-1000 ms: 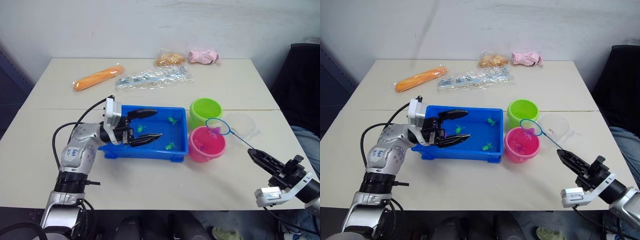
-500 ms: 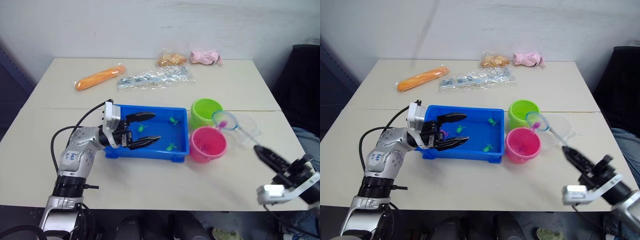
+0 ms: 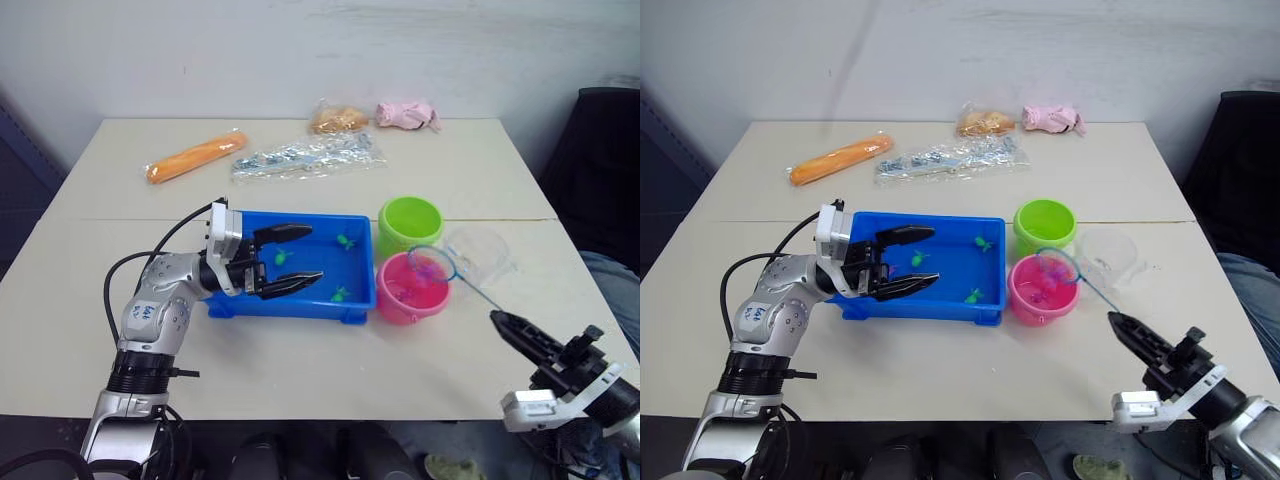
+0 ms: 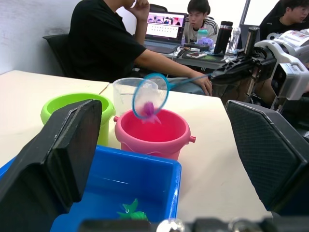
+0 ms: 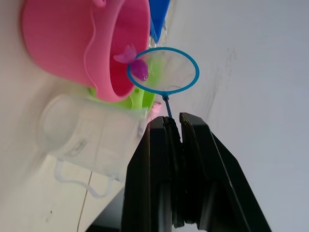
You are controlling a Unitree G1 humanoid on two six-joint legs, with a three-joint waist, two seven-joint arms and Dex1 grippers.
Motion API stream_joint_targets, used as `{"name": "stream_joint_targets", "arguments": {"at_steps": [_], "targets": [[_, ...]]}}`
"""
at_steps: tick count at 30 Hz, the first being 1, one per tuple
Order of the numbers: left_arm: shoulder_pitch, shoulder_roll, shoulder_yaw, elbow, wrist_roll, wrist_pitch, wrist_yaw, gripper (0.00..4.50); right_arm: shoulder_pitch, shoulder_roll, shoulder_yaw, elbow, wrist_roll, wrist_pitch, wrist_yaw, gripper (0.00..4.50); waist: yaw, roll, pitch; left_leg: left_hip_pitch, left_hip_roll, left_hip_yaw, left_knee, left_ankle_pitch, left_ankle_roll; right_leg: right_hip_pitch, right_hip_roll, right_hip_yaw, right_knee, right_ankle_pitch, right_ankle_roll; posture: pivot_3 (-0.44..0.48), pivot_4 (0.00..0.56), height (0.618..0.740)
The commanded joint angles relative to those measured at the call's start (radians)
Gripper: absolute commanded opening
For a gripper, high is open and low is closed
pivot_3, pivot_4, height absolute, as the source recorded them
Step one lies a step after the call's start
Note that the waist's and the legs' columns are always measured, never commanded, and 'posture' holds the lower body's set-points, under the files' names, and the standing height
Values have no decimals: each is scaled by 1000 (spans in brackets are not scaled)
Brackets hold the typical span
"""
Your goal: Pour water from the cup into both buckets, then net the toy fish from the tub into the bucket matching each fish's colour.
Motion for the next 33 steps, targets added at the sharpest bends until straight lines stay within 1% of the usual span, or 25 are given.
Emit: {"name": "stream_joint_targets", "arguments": {"at_steps": [1,3,7,12,15,20,25,30,33], "targets": [[-17,-3,17,-7,-4,-15,2,4442,-10,-1,-17,-14,11,11,-7,0,-1,0,0,0,0,0,0,0,0,0,0,0,0,0,0,0,150,740],[-13,2,10,-7,2,-20,-7,4442,-2,0,-11,-19,10,4,-5,0,-1,0,0,1,0,2,0,0,0,0,0,2,0,0,0,0,150,740],[-7,-3,12,-8,-3,-21,0,4442,-32,-18,-6,6,2,12,-7,0,-2,0,0,1,0,2,0,0,0,0,0,2,0,0,0,0,150,740],[-9,-13,2,-1,2,-29,-3,4442,-61,-23,77,59,-19,52,33,0,-1,0,0,2,0,3,0,0,0,0,0,3,1,0,0,0,150,740],[-10,-16,1,1,2,-32,-4,4442,-87,-20,84,47,14,90,54,0,0,0,0,2,0,4,-1,0,0,0,0,4,1,0,0,0,150,740],[-6,-24,0,4,4,-43,-2,4442,-81,-16,75,15,52,117,81,0,-1,0,0,2,0,4,-1,0,0,-1,0,4,1,0,0,0,150,740],[-6,-31,-1,8,7,-49,-2,4442,-69,-24,79,34,41,129,81,0,-1,0,0,2,0,4,-1,0,1,0,0,4,1,0,0,0,150,740],[-8,-40,-1,14,11,-57,0,4442,-84,-23,125,58,61,163,122,0,-2,0,0,3,0,5,-1,0,1,0,0,5,1,0,0,0,150,740],[-10,-43,0,18,14,-61,2,4442,-78,-29,129,66,42,157,105,0,0,0,0,2,0,5,-1,0,1,-1,0,5,1,0,0,0,150,740]]}}
